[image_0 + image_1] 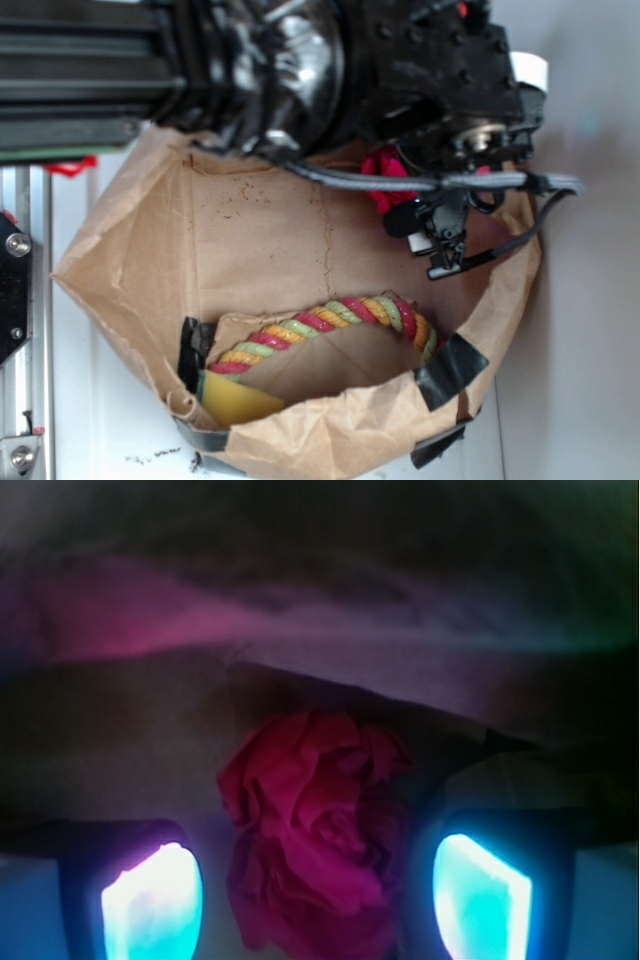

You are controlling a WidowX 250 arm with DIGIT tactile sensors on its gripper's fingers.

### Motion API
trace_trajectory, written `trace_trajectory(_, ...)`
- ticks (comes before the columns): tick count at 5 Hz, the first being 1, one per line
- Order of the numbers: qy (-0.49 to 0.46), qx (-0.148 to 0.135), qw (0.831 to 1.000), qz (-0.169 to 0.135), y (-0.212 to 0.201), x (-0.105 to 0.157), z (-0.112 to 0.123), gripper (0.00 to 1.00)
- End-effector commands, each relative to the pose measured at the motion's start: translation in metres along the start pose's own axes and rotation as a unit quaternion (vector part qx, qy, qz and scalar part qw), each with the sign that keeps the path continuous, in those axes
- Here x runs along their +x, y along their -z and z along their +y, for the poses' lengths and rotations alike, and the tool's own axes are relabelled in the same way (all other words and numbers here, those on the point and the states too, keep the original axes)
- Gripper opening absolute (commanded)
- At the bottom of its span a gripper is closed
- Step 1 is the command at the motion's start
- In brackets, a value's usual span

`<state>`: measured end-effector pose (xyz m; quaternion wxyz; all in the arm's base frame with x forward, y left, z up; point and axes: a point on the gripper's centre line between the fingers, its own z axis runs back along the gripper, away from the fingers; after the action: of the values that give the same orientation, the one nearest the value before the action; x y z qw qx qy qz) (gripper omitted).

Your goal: Grab the red paper.

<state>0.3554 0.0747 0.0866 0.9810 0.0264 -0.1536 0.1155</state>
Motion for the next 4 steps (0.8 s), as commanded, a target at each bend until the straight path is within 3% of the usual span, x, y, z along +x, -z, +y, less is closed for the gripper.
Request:
trace_trajectory(1, 0.001, -0.002, 0.999, -0.036, -0.013, 0.014, -0.012, 1.0)
trace_trajectory(4, -0.008, 0.005, 0.997, -0.073, 0.016, 0.016, -0.021, 1.0)
